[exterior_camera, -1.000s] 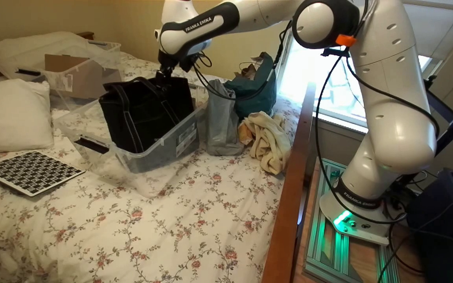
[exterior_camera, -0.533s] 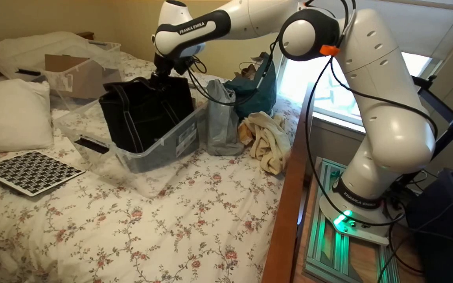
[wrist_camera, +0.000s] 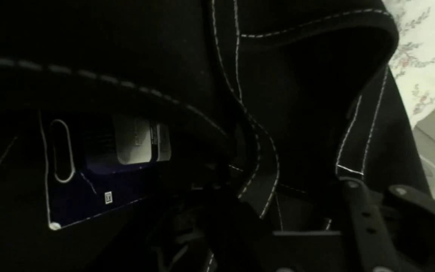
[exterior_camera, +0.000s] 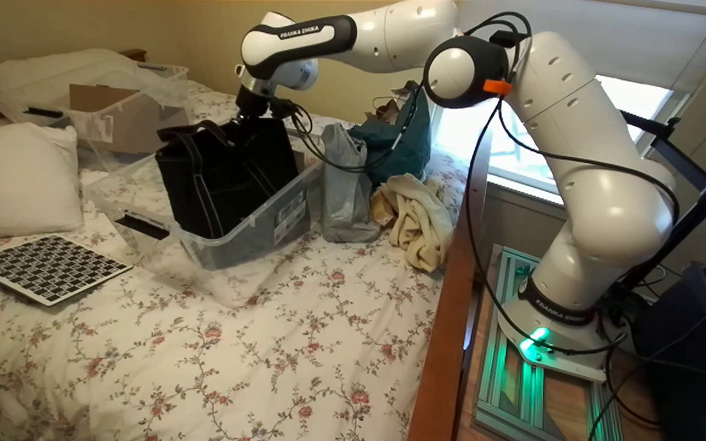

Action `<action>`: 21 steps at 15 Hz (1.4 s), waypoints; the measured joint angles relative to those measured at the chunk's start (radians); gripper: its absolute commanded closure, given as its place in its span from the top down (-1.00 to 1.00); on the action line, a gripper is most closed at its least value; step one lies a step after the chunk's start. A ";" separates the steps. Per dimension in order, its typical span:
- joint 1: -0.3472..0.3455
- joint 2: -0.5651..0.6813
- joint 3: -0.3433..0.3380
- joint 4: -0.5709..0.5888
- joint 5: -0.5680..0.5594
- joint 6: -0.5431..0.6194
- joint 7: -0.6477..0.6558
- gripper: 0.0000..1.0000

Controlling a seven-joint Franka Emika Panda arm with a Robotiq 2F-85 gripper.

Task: Remove the black bag from the clear container.

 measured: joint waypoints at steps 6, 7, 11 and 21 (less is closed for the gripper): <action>-0.077 0.067 0.084 0.099 0.168 -0.117 -0.129 -1.00; -0.082 0.076 0.093 0.113 0.191 -0.136 -0.146 -0.97; -0.095 0.084 0.131 0.142 0.201 -0.197 -0.187 -0.48; -0.022 0.083 0.033 0.178 0.087 -0.129 -0.130 0.86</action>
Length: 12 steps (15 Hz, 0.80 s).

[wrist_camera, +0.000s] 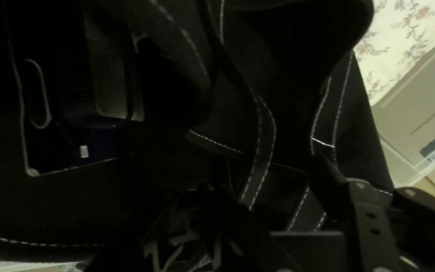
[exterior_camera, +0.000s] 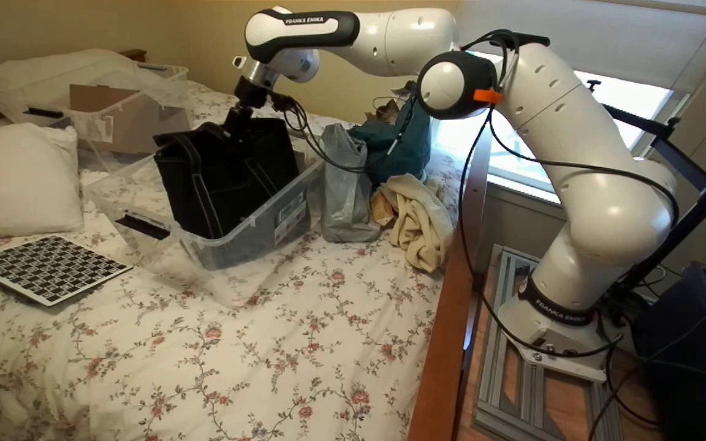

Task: Remove the black bag from the clear container.

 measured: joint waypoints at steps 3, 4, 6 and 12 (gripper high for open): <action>0.027 0.009 -0.033 0.001 -0.028 -0.031 0.025 0.22; 0.030 0.016 -0.029 0.004 -0.028 -0.056 0.022 0.22; 0.026 0.029 -0.011 0.019 -0.009 -0.103 0.006 -0.06; -0.033 0.051 0.067 0.048 0.065 -0.179 -0.046 -0.89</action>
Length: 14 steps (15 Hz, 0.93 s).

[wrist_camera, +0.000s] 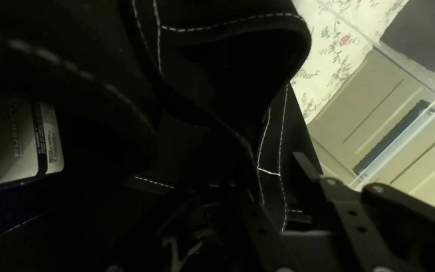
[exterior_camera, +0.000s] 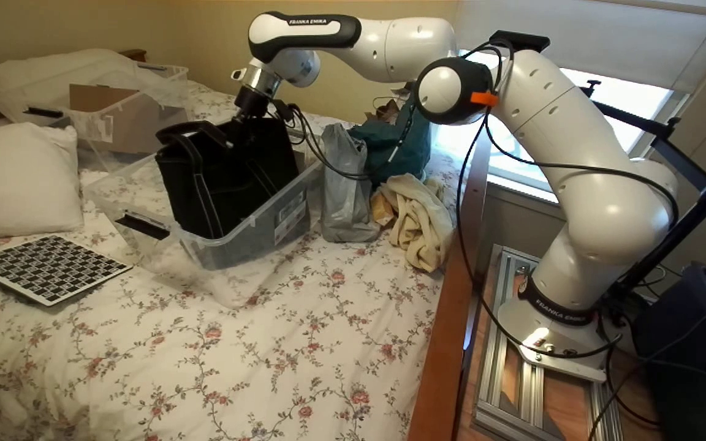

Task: Remove the black bag from the clear container.

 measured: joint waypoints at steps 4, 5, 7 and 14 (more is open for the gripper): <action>-0.033 0.002 0.034 0.002 0.024 0.000 -0.028 -1.00; -0.039 0.002 0.047 0.003 0.032 0.000 -0.040 -0.97; -0.050 -0.001 0.069 0.007 0.043 0.001 -0.054 -0.97; -0.018 -0.062 0.057 0.012 0.008 0.046 -0.049 -0.97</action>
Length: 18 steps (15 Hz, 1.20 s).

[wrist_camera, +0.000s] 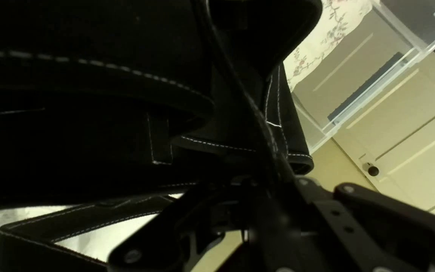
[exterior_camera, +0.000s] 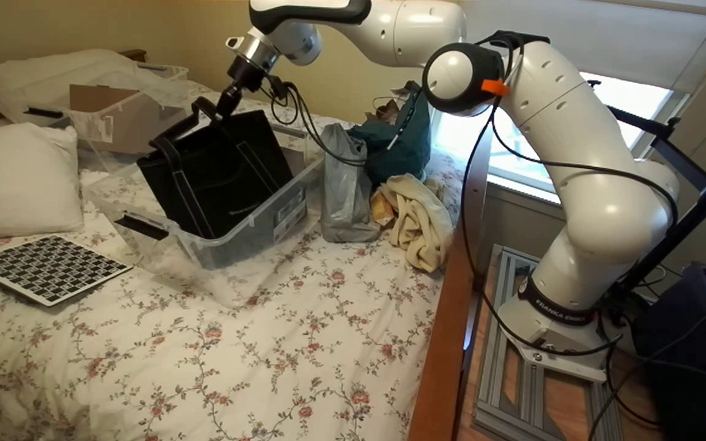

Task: Remove the black bag from the clear container.

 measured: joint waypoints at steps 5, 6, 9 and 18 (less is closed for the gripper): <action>0.059 -0.077 -0.037 -0.016 -0.093 0.037 0.005 -0.97; 0.072 -0.094 -0.048 -0.027 -0.114 0.055 0.014 -0.97; 0.114 -0.138 -0.086 -0.051 -0.169 0.097 0.055 -0.97; 0.232 -0.260 -0.179 -0.117 -0.308 0.160 0.193 -0.97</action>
